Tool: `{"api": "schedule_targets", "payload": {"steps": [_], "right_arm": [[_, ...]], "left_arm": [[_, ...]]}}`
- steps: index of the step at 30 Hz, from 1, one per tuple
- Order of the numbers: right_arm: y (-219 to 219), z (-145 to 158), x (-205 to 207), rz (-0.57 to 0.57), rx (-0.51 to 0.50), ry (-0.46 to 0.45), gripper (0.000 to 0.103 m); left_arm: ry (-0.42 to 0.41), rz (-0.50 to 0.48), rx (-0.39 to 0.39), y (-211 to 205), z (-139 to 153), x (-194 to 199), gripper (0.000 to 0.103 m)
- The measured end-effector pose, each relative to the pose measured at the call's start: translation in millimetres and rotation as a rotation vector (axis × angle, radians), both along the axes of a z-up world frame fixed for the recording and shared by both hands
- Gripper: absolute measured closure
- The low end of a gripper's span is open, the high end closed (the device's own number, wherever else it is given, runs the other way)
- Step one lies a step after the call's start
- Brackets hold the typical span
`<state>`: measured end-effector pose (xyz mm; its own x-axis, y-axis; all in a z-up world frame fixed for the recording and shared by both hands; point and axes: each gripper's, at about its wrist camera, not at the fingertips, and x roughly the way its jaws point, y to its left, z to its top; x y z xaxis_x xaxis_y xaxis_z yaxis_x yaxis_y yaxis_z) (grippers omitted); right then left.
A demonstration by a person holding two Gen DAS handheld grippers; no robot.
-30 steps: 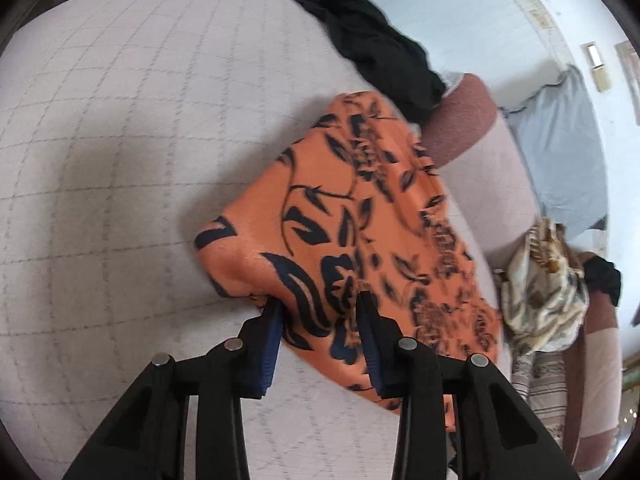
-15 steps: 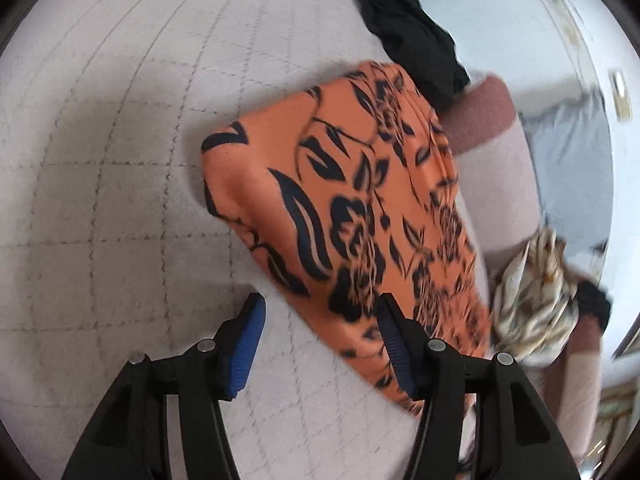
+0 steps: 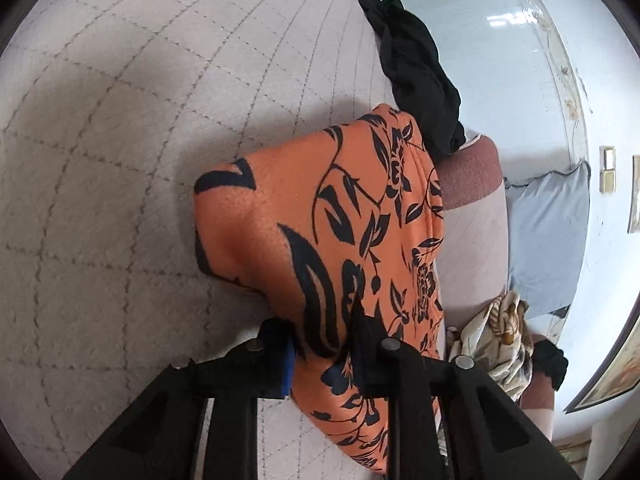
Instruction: Fold small clothes
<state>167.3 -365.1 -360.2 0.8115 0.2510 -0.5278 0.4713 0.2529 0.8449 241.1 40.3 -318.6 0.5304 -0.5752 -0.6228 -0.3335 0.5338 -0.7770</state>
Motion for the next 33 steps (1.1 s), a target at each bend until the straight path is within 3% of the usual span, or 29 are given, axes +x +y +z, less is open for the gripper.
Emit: {"api": "schedule_targets", "payload": {"steps": [4,7,12,16,22,28,33], "right_arm": [[0.9,0.0,7.1,-0.046,-0.057,-0.005,0.037],[0.2,-5.1,17.6,-0.041,-0.087,0.031,0.072],[-5.5,-9.0,32.2,-0.021,-0.078,0.006,0.074],[0.2,-2.1,35.6,-0.011,-0.145,0.035,0.083],[13.6,30.7,33.0,-0.001,-0.293,0.009,0.086],[20.7,52.3,16.7,-0.010,-0.345,-0.027,0.088],[17.4,58.2,-7.5,-0.021,-0.338,-0.024,0.093]], "left_arm": [[-0.032,-0.026,0.071,-7.2,7.9,4.8,0.084],[-0.025,-0.028,0.081,-7.7,5.1,7.5,0.083],[-0.028,-0.019,0.017,-8.0,-5.3,15.1,0.080],[-0.049,-0.035,0.081,-12.5,1.5,14.0,0.084],[-0.111,-0.031,0.115,-13.5,23.3,3.8,0.089],[-0.146,-0.060,0.181,-11.6,47.8,-27.2,0.093],[-0.145,-0.016,0.243,1.8,53.3,-47.2,0.097]]}}
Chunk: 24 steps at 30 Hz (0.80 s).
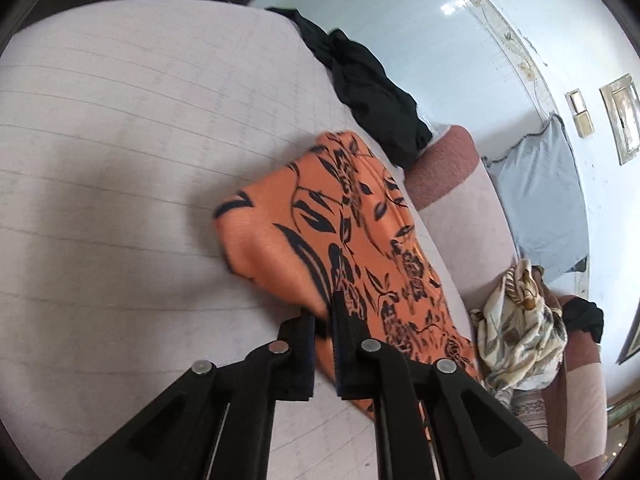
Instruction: Fold small clothes
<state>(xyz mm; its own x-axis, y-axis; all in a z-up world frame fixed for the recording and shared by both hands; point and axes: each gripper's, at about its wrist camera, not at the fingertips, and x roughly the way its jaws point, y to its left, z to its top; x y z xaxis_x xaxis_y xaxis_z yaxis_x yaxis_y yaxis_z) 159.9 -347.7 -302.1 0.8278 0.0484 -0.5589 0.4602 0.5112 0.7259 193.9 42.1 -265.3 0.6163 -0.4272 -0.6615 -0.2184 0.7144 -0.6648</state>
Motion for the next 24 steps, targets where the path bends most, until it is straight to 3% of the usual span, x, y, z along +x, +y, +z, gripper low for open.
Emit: {"api": "schedule_targets", "payload": {"steps": [2,4,7,9,10,11,13,15,18,19,22,24], "right_arm": [[-4.8,-5.5,-3.6,0.022,0.037,0.027,0.093],[-15.0,-19.8,-7.0,0.011,0.138,0.041,0.089],[-32.6,-57.1,-9.1,-0.002,0.384,0.078,0.087],[-37.4,-70.4,-11.5,-0.022,0.451,0.068,0.079],[-39.1,-74.4,-12.5,-0.030,0.472,0.068,0.069],[-40.1,-75.5,-14.2,-0.040,0.486,0.053,0.065],[-38.8,-70.3,-15.1,-0.025,0.481,0.050,0.047],[-31.5,-56.5,-16.5,-0.001,0.424,0.124,0.043],[-11.9,-33.1,-15.4,0.094,0.354,0.118,0.043],[-4.1,-22.7,-12.6,0.136,0.310,0.104,0.043],[22.4,3.4,2.6,0.237,0.143,0.085,0.043],[25.6,0.6,10.6,0.274,0.175,0.060,0.043]], "left_arm": [[0.027,0.005,0.020,5.8,-6.6,-0.7,0.097],[0.069,0.026,-0.028,14.1,-17.4,-1.1,0.098],[0.123,0.003,-0.052,16.6,-28.0,0.6,0.097],[0.143,-0.001,-0.073,17.8,-30.7,-2.1,0.095],[0.155,-0.001,-0.084,18.6,-31.0,-3.9,0.092],[0.163,0.006,-0.088,20.0,-30.0,-6.5,0.091],[0.145,0.027,-0.068,22.7,-21.5,-13.3,0.091],[0.096,0.041,-0.034,27.0,-7.3,-20.6,0.090],[0.054,0.070,0.025,29.2,6.7,-21.4,0.064],[0.055,0.078,0.016,29.6,5.7,-20.5,0.055],[0.102,0.048,-0.065,25.1,-8.8,-14.2,0.053],[0.154,0.006,-0.138,19.4,-24.0,-9.6,0.051]]}}
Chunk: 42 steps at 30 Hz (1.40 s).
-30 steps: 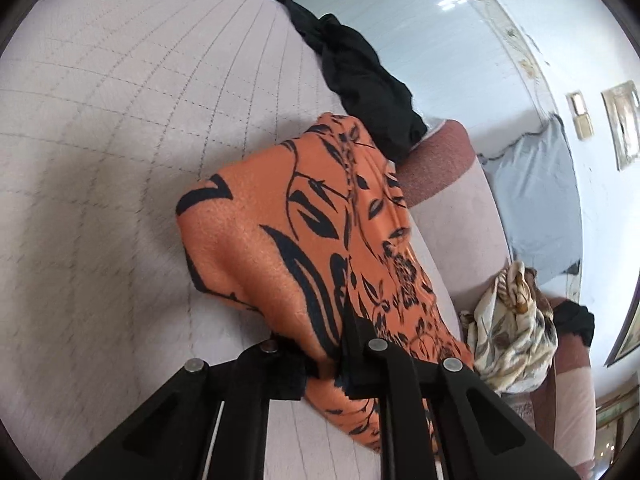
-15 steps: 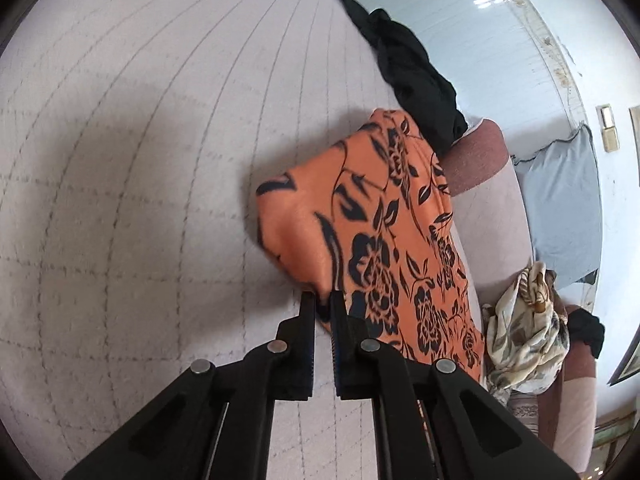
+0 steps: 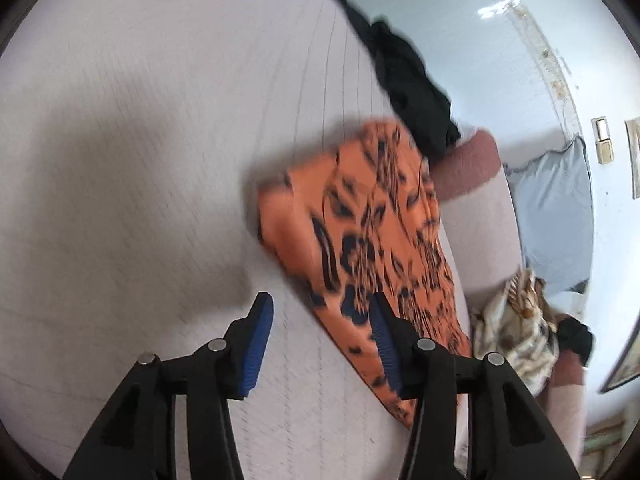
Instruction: Fold small clothes
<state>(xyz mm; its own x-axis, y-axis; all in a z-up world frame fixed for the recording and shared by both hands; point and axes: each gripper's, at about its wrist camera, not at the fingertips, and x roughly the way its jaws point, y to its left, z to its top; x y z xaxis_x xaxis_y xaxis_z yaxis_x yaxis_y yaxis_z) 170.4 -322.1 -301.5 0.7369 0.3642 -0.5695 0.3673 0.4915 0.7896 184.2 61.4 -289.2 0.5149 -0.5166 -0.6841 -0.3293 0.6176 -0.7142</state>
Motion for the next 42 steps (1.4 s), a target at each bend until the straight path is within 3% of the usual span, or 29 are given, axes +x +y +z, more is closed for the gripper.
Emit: {"api": "schedule_targets", "payload": {"steps": [2,5,8,16,18,20,22,26,27,28,29,32,36,42], "right_arm": [[-13.1,-16.4,-7.1,-0.070,0.088,0.025,0.043],[-30.1,-33.4,-13.9,-0.165,0.151,0.070,0.043],[-48.1,-49.3,-26.8,-0.242,0.213,0.074,0.042],[-50.0,-59.2,-55.1,-0.323,0.253,0.061,0.041],[-48.3,-64.2,-54.3,-0.329,0.237,0.080,0.041],[-51.8,-65.5,-51.0,-0.363,0.226,0.044,0.042],[-55.9,-64.2,-37.9,-0.375,0.182,0.011,0.042],[-60.4,-67.9,-9.5,-0.389,0.100,-0.070,0.044],[-59.2,-66.2,-3.6,-0.376,0.081,-0.082,0.049],[-59.1,-66.3,3.4,-0.343,0.049,-0.075,0.076],[-58.4,-67.6,10.4,-0.326,0.039,-0.062,0.082],[-55.9,-66.2,10.7,-0.348,0.027,-0.061,0.085],[-37.0,-26.9,5.8,-0.328,-0.165,-0.105,0.087],[-22.2,0.0,-36.1,-0.335,-0.200,-0.112,0.087]], "left_arm": [[0.033,-0.007,-0.067,-3.3,-12.4,3.1,0.046],[0.017,0.010,-0.117,-4.8,-17.3,10.7,0.041],[-0.018,0.043,-0.129,-3.9,-16.7,20.7,0.034],[-0.079,0.077,-0.127,-10.2,-19.9,42.6,0.035],[-0.088,0.070,-0.103,-12.4,-19.6,45.9,0.037],[-0.084,0.055,-0.076,-18.5,-22.6,52.5,0.067],[-0.061,0.048,-0.066,-21.8,-31.1,57.5,0.078],[-0.086,0.053,-0.065,-24.3,-28.5,58.7,0.082],[-0.096,0.047,-0.056,-26.0,-26.3,60.2,0.083],[-0.102,0.042,-0.046,-26.7,-24.5,60.9,0.084],[-0.107,0.039,-0.044,-26.8,-23.2,60.2,0.085],[-0.131,0.036,-0.038,-25.5,-15.1,54.7,0.086],[-0.163,0.016,-0.020,-21.1,0.4,40.3,0.087],[-0.138,-0.008,-0.015,-3.5,10.8,4.7,0.087]]}}
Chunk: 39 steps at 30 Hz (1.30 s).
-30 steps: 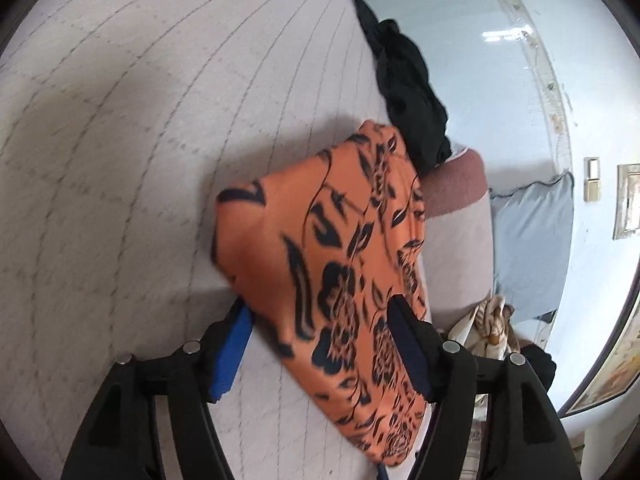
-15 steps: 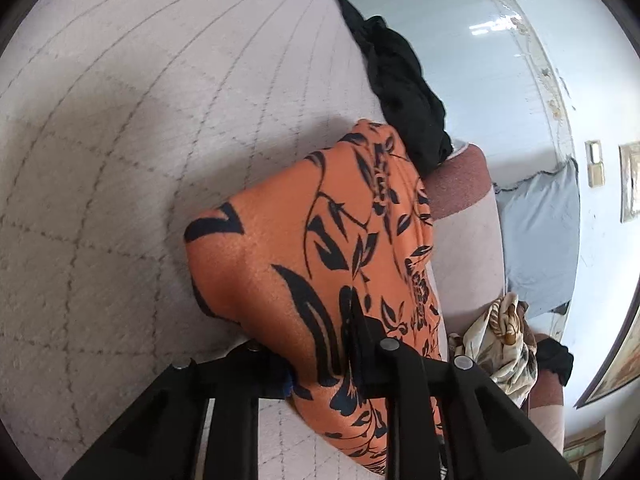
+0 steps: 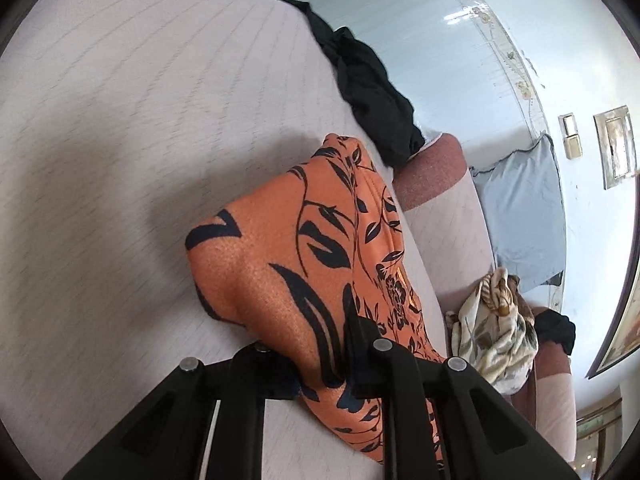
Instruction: Fold small clothes
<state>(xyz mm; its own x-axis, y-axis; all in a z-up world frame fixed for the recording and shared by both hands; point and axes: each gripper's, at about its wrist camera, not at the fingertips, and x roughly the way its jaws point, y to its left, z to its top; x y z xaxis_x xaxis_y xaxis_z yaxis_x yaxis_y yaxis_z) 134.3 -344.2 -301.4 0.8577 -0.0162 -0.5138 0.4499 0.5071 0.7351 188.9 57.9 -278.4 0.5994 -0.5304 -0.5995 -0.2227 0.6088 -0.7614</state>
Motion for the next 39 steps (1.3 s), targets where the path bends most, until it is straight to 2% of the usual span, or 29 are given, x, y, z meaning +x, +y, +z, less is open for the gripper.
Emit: {"api": "schedule_targets", "payload": {"steps": [3,5,6,8,10,12,15,18,20,23,25,28,29,31,33,36,38,39], "right_arm": [[3.1,-0.8,-18.9,0.017,0.016,0.026,0.087],[6.3,-14.5,-21.5,0.043,0.049,0.116,0.082],[5.5,-20.0,-21.0,0.053,0.074,0.155,0.082],[-2.2,-35.6,-22.8,0.050,0.174,0.239,0.075],[-10.8,-38.4,-32.9,0.027,0.261,0.240,0.070],[-17.0,-30.4,-49.2,0.003,0.293,0.248,0.069],[-16.2,-2.5,-72.1,-0.030,0.221,0.314,0.067],[4.0,38.9,-71.6,-0.022,0.050,0.281,0.067],[30.9,62.0,-41.5,0.094,-0.033,0.210,0.067],[83.6,76.5,28.7,0.308,-0.123,0.146,0.067],[122.3,72.7,88.1,0.450,-0.179,0.144,0.067],[160.0,55.0,157.0,0.567,-0.196,0.171,0.067],[171.3,46.1,181.9,0.602,-0.184,0.188,0.067],[188.2,32.0,217.2,0.630,-0.171,0.222,0.067],[205.3,18.0,250.3,0.660,-0.226,0.259,0.068],[210.3,-14.0,291.7,0.637,-0.200,0.359,0.069],[209.4,-7.4,299.1,0.594,-0.245,0.320,0.070],[210.6,-3.6,301.1,0.593,-0.269,0.334,0.070]], "left_arm": [[0.058,-0.020,0.035,4.4,-10.1,-6.2,0.086],[0.142,-0.028,0.057,5.5,-26.9,-0.9,0.082],[0.155,-0.014,0.020,8.6,-33.2,0.5,0.080],[0.168,0.011,-0.033,13.5,-35.2,2.2,0.079],[0.169,0.015,-0.033,14.1,-33.9,4.4,0.079],[0.175,0.028,-0.038,14.4,-34.0,6.5,0.079],[0.185,0.032,-0.037,13.8,-33.1,7.0,0.079],[0.206,0.029,-0.060,18.5,-33.9,6.9,0.079],[0.218,0.030,-0.061,23.5,-30.7,1.7,0.075],[0.227,0.040,0.000,35.0,-21.5,-6.2,0.069],[0.226,0.066,0.020,44.4,-16.8,-11.0,0.069],[0.223,0.088,0.081,54.6,-12.9,-13.3,0.063],[0.221,0.099,0.080,59.4,-13.6,-13.8,0.063],[0.222,0.106,0.065,64.9,-15.9,-13.5,0.063],[0.222,0.097,0.075,64.5,-16.9,-11.6,0.063],[0.220,0.095,0.076,65.3,-16.8,-10.4,0.063],[0.224,0.098,0.059,68.5,-17.5,-10.7,0.063],[0.226,0.101,0.048,69.8,-18.4,-11.1,0.063]]}}
